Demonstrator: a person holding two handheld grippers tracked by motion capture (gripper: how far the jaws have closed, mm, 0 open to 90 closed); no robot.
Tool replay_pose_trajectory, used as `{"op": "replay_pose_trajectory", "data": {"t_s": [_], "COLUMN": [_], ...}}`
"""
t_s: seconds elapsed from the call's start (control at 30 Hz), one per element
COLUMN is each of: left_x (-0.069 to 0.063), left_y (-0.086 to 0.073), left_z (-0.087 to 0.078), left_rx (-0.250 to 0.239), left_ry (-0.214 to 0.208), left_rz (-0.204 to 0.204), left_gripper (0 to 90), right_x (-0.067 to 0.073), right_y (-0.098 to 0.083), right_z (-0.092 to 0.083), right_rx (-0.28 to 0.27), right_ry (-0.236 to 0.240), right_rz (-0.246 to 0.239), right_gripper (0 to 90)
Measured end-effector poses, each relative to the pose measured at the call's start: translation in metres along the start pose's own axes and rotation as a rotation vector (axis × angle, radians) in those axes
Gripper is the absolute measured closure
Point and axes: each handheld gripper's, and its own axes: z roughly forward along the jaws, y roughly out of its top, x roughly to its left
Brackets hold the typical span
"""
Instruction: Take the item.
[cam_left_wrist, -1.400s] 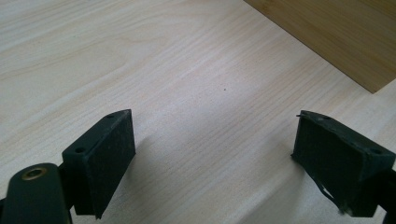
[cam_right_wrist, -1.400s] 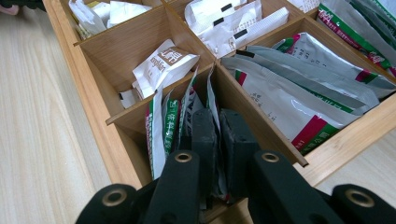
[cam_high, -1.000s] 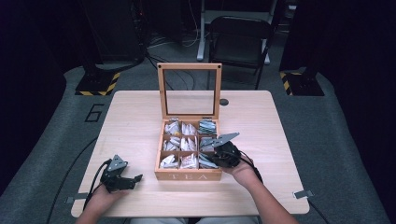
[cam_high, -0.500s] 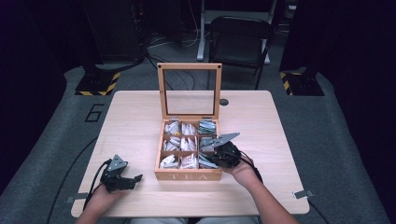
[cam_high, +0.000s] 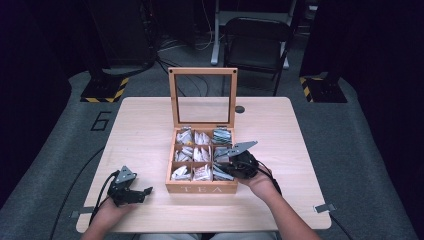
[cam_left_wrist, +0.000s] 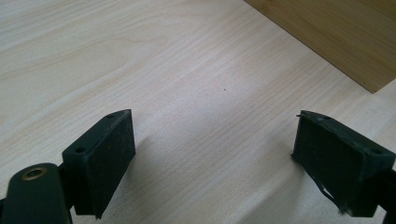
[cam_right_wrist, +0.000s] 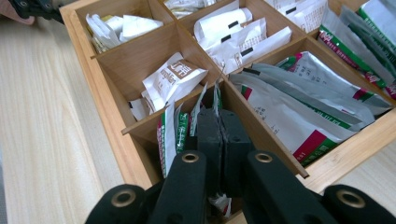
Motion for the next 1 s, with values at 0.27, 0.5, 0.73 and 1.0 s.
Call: {"op": "replay_pose_trajectory", "data": {"t_s": [0.27,0.5,0.73,1.0], "left_x": [0.000,0.000,0.000,0.000], "left_y": [0.000,0.000,0.000,0.000], "left_z": [0.000,0.000,0.000,0.000], "left_rx": [0.000,0.000,0.000,0.000], "left_ry": [0.000,0.000,0.000,0.000], "left_rz": [0.000,0.000,0.002,0.000], "left_gripper": [12.6,12.6,12.6,12.6], "right_x": [0.002,0.004,0.004,0.003], "right_y": [0.008,0.013,0.021,0.029], "right_z": [-0.012,-0.017,-0.025,-0.037], "right_rx": [-0.021,-0.039,-0.046,-0.069], "right_ry": [0.004,0.005,0.002,-0.003], "right_rz": [-0.002,-0.010,-0.015,-0.019], "right_gripper": [88.9,88.9,88.8,88.8]}}
